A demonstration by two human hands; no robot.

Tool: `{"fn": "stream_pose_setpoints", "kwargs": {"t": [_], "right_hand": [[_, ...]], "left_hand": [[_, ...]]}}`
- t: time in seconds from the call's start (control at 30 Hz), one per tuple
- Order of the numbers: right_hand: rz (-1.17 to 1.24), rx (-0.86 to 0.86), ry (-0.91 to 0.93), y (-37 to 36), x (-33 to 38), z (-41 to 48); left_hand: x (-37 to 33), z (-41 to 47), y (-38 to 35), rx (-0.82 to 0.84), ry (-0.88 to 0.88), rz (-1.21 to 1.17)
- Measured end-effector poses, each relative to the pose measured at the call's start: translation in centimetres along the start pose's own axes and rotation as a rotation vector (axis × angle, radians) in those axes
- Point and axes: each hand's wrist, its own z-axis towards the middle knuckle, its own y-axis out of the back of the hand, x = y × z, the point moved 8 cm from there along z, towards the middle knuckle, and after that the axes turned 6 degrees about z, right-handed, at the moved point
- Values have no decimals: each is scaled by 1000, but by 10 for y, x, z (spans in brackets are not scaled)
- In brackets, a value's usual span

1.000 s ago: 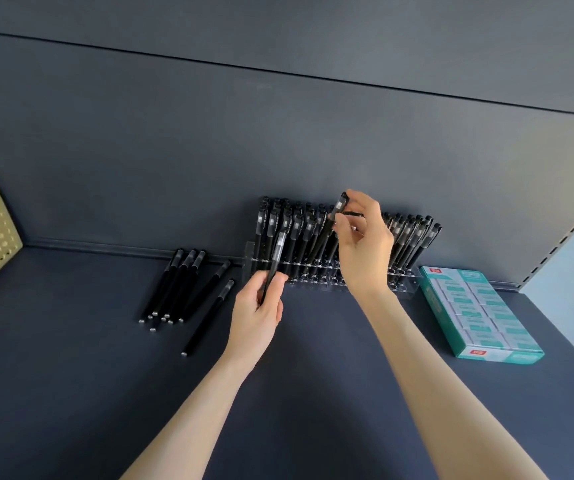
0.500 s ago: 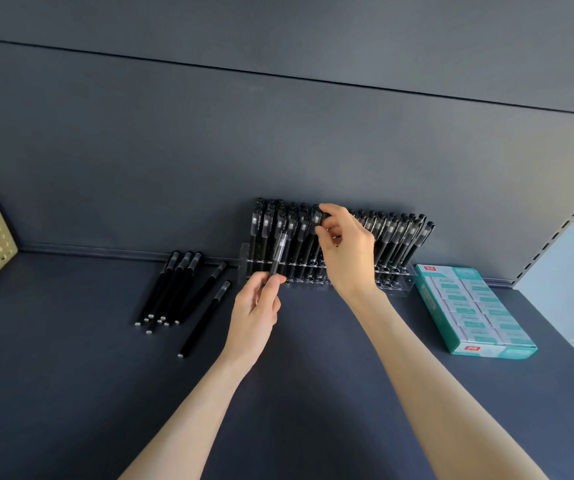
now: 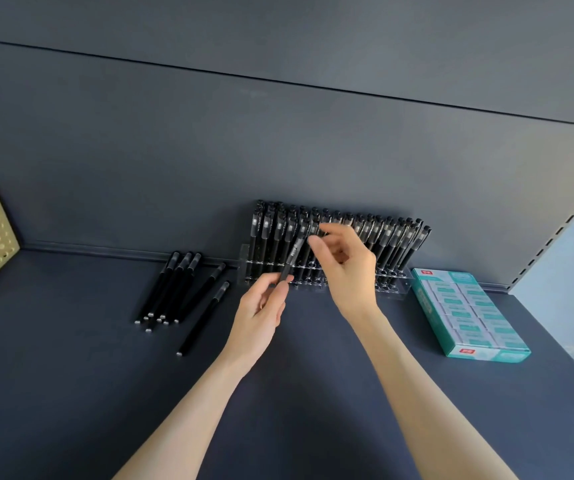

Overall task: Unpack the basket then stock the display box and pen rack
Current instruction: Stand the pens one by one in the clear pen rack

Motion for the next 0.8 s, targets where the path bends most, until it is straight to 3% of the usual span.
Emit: {"fn": "stream_pose_setpoints", "kwargs": {"t": [0.1, 0.23, 0.47, 0.6, 0.8], "right_hand": [[139, 123, -131, -9, -8, -10], [187, 101, -119, -3, -8, -12], [18, -174, -9, 38, 3, 7], [-53, -216, 77, 47, 14, 19], [-125, -193, 132, 36, 16, 28]], "left_hand": [[0, -1, -6, 42, -28, 53], [6, 0, -5, 38, -11, 78], [-5, 11, 43, -392, -71, 397], [-2, 36, 48, -338, -9, 552], [6, 55, 48, -305, 16, 592]]}}
